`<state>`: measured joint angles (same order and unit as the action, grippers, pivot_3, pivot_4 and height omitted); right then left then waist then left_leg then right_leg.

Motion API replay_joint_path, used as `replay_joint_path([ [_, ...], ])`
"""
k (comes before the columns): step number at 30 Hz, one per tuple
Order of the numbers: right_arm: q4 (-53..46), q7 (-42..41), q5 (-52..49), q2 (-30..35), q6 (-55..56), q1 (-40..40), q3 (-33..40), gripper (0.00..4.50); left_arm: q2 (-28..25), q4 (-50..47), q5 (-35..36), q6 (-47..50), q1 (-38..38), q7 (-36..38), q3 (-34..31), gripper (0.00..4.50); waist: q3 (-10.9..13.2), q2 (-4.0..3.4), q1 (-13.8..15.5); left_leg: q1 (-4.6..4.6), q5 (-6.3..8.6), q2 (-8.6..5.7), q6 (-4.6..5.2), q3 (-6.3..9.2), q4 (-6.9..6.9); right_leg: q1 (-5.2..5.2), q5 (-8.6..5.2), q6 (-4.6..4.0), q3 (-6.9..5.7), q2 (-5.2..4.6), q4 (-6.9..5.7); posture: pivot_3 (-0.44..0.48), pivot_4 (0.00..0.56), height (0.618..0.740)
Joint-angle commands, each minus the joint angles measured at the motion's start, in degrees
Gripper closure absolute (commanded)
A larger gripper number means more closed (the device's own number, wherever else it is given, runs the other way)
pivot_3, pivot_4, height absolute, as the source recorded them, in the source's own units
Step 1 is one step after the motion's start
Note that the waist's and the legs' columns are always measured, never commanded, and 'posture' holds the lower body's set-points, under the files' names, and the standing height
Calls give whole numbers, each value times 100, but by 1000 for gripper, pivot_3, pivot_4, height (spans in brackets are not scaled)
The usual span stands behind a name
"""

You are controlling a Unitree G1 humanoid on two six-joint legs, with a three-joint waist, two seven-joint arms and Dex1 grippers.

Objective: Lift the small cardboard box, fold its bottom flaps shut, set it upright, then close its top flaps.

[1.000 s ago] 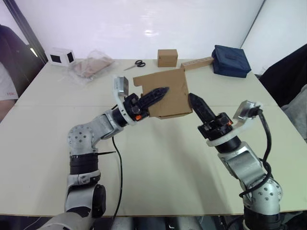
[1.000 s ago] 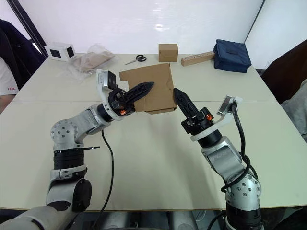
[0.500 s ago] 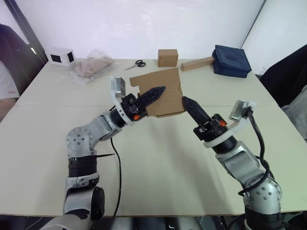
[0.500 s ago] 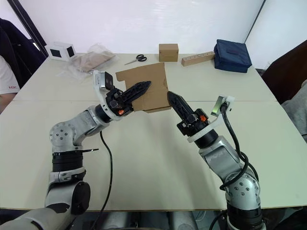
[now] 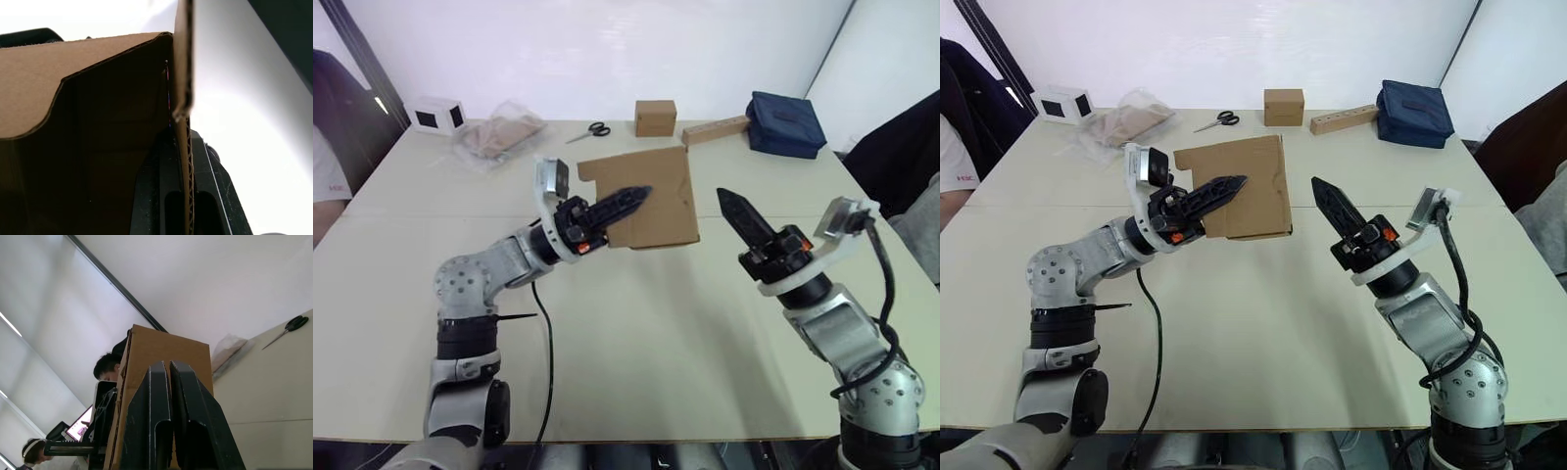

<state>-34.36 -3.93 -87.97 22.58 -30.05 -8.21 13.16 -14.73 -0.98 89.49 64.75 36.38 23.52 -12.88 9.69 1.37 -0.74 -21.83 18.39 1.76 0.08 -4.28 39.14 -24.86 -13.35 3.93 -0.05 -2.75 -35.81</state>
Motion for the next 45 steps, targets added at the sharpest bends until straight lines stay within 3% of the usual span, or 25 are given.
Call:
replay_joint_path([
  [1,-80,-35,-32,94,18,-39,93,4423,-43,-126,179,-15,109,84,3,4500,0,0,2,0,0,0,0,0,0,0,0,0,0,0,0,0,150,740],
  [7,-357,-154,571,51,-329,-194,-844,4423,9,-149,158,-32,130,95,103,4500,0,0,-3,-4,0,2,0,0,0,-6,0,0,0,2,-1,0,150,740],
  [14,-323,-332,849,44,-422,-211,-1039,4423,43,-233,210,39,93,70,213,4500,0,0,8,-30,0,-3,0,3,1,-24,1,2,-3,-4,2,0,150,740],
  [21,-377,-333,509,521,-333,1,-203,4423,-519,-161,-227,289,332,569,297,4500,0,0,13,-53,-1,-2,-1,3,1,-49,8,14,-5,-1,2,0,150,740],
  [25,-493,-513,426,989,-382,390,283,4423,-1159,2,-823,483,713,1412,577,4500,0,0,10,-52,-1,-4,-1,1,1,-48,1,2,-5,0,2,0,150,740],
  [31,-869,-1267,1141,2097,-731,1198,640,4423,-2046,331,-2334,219,1531,3098,1589,4500,0,0,16,-51,-1,-14,-1,1,1,-49,0,0,-6,7,4,0,150,740],
  [35,-1036,-1735,1748,2751,-945,1542,728,4423,-2473,628,-3993,-786,2290,4422,2805,4500,0,0,19,-50,-1,-17,-1,-1,1,-50,0,0,-3,8,3,0,150,740],
  [41,-1106,-1871,2123,2992,-1005,1417,623,4423,-2338,1058,-7024,-3407,3020,5252,4799,4500,0,0,82,-58,2,-20,4,2,1,-48,0,-1,-1,8,23,0,150,740],
  [45,-1048,-1873,2226,2903,-1036,1272,468,4423,-2230,949,-7714,-4297,3036,6042,5268,4500,0,0,122,-72,13,-13,23,-4,1,-55,0,-1,3,15,43,0,150,740],
])
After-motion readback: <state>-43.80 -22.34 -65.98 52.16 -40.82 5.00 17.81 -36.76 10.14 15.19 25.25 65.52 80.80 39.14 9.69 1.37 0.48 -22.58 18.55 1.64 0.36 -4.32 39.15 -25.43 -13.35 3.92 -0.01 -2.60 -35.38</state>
